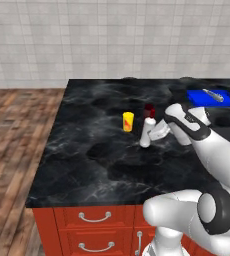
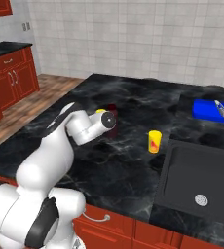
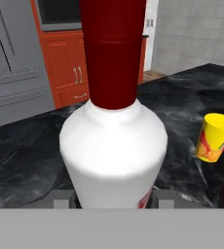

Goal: Place the drinks on the dining counter in a tight cluster.

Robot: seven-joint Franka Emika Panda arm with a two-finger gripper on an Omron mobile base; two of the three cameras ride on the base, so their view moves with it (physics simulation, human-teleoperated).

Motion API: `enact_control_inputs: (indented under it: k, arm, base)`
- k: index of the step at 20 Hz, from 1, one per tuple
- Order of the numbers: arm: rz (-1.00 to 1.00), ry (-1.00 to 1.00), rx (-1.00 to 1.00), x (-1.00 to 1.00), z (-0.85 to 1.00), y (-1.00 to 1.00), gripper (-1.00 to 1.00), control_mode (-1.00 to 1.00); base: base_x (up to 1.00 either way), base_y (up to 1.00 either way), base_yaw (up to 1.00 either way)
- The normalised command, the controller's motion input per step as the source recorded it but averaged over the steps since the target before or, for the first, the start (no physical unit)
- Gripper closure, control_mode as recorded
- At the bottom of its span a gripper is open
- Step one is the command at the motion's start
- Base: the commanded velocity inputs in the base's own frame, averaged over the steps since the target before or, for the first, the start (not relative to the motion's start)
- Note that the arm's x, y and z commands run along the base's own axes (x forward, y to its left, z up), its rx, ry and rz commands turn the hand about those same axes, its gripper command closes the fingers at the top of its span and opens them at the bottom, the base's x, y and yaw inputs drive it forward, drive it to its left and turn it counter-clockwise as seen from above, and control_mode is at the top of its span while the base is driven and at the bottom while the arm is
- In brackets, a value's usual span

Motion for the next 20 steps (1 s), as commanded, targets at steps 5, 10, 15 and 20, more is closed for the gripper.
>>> enact_control_inputs:
  k: [5,10,15,20]
  arm:
    - [-0.07,0.01,0.00,0.19,0.00,-0.17,1.00,-1.00]
    - [-0.04,0.00,-0.07,0.11,0.00,-0.19,1.00,-1.00]
    - [-0.03,0.00,-0.08,0.05,0.00,-0.16,1.00,-1.00]
    - [-0.02,0.00,0.00,0.09,0.00,-0.33,1.00,-1.00]
  base:
    - [0.00,0.00,0.00]
    - [0.00,0.00,0.00]
    - [0.00,0.00,0.00]
    - [0.00,0.00,0.00]
